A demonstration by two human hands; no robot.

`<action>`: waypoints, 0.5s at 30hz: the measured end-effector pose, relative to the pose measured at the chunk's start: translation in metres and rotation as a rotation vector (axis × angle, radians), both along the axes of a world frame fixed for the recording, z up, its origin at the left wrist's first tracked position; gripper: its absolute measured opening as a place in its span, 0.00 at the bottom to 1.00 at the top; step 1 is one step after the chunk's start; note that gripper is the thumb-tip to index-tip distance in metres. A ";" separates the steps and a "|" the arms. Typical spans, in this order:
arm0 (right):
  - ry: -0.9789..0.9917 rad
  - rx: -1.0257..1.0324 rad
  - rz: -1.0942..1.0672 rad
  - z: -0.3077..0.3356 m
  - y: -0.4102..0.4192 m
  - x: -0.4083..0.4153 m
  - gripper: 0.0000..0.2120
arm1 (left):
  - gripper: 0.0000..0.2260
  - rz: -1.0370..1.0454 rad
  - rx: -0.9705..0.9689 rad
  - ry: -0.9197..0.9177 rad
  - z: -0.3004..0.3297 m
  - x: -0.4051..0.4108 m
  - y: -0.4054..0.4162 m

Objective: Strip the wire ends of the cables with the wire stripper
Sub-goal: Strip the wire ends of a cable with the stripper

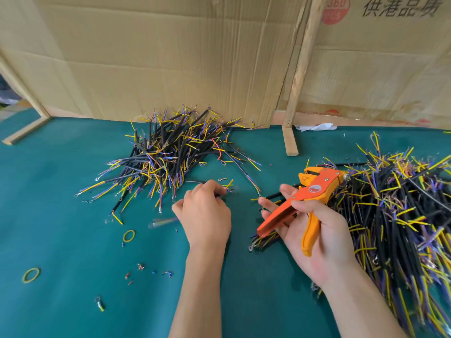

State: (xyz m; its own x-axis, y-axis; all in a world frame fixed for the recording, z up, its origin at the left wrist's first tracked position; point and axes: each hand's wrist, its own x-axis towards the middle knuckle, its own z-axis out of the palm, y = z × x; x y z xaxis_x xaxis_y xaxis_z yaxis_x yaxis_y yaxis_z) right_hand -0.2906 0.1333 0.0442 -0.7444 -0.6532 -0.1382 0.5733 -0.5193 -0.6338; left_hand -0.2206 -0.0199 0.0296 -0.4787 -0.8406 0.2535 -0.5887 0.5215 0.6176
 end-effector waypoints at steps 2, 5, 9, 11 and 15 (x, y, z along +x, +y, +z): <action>0.016 0.006 -0.001 -0.001 0.001 0.001 0.28 | 0.09 -0.059 0.053 0.116 0.001 -0.002 0.001; 0.035 0.028 0.034 -0.002 0.003 0.000 0.25 | 0.11 -0.183 0.200 0.362 0.006 -0.007 0.008; 0.037 0.017 0.142 0.000 0.010 -0.003 0.21 | 0.08 -0.224 0.206 0.421 0.007 -0.011 0.012; 0.043 0.021 0.170 0.000 0.011 -0.003 0.20 | 0.10 -0.227 0.248 0.487 0.008 -0.011 0.012; 0.089 0.078 0.228 0.003 0.011 -0.001 0.21 | 0.13 -0.266 0.377 0.579 0.011 -0.013 0.014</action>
State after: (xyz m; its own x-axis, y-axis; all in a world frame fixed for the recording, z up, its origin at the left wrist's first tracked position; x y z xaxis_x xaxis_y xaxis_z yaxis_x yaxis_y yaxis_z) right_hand -0.2919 0.1447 0.0468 -0.5908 -0.7953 -0.1357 0.6103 -0.3305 -0.7200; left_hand -0.2332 -0.0060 0.0404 -0.5557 -0.7947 0.2444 0.0022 0.2925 0.9562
